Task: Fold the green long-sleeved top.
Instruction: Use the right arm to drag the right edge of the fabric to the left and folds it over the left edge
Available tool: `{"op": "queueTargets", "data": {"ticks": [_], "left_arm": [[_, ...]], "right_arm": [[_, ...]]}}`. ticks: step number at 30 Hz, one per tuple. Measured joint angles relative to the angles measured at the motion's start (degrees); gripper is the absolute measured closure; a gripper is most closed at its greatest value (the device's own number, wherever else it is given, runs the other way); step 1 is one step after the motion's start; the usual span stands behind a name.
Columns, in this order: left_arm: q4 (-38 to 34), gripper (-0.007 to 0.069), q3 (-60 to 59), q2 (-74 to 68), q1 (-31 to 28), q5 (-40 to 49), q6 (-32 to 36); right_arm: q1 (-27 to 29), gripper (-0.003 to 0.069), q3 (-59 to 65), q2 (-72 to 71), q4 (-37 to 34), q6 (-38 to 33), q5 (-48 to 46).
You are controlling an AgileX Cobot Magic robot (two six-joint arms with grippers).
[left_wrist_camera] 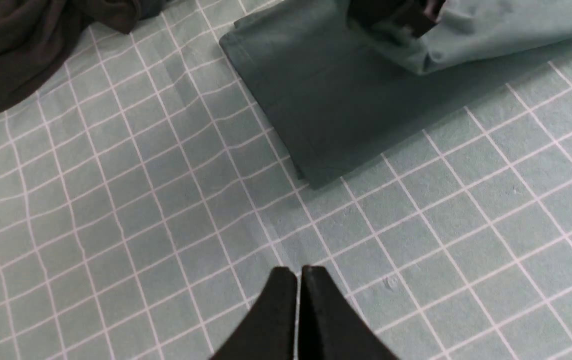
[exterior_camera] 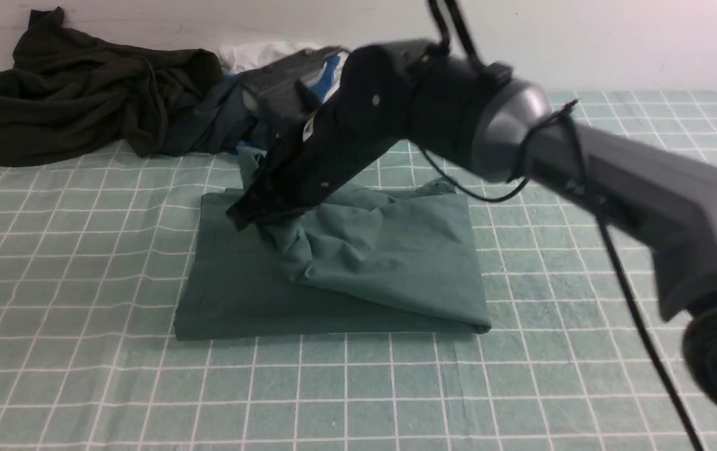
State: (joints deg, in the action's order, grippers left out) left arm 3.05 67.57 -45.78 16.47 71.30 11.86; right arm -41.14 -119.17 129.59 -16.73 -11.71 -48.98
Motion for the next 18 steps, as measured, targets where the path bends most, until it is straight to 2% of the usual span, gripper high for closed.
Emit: {"op": "queueTargets", "data": {"ticks": [5,8,9,10,13,16,18], "left_arm": [[0.0,0.0627,0.0,0.5,0.0,1.0,0.0],[0.1,0.0627,-0.1,0.7,0.0,1.0,0.0],[0.1,0.0627,-0.1,0.7,0.0,1.0,0.0],[0.1,0.0627,-0.9,1.7,0.0,0.9,-0.1],[0.1,0.0627,-4.8,5.4,0.0,0.1,-1.4],[1.1,0.0627,-12.7,13.3,0.0,-3.2,-3.8],[1.8,0.0627,-17.2,18.3,0.0,-5.2,-5.6]], "right_arm": [[-0.5,0.0560,-1.7,3.9,-3.5,0.0,2.9],[-0.3,0.0414,-4.6,4.2,-5.7,0.0,2.0],[-0.2,0.0396,-4.9,4.2,-5.8,0.0,1.8],[0.3,0.0323,-7.6,3.5,-5.9,0.0,-1.6],[1.8,0.0241,-11.9,2.0,-5.0,0.0,-9.5],[3.6,0.0216,-17.8,-1.1,-1.3,0.0,-20.4],[4.3,0.0230,-19.1,-2.9,1.3,0.5,-21.6]]}}
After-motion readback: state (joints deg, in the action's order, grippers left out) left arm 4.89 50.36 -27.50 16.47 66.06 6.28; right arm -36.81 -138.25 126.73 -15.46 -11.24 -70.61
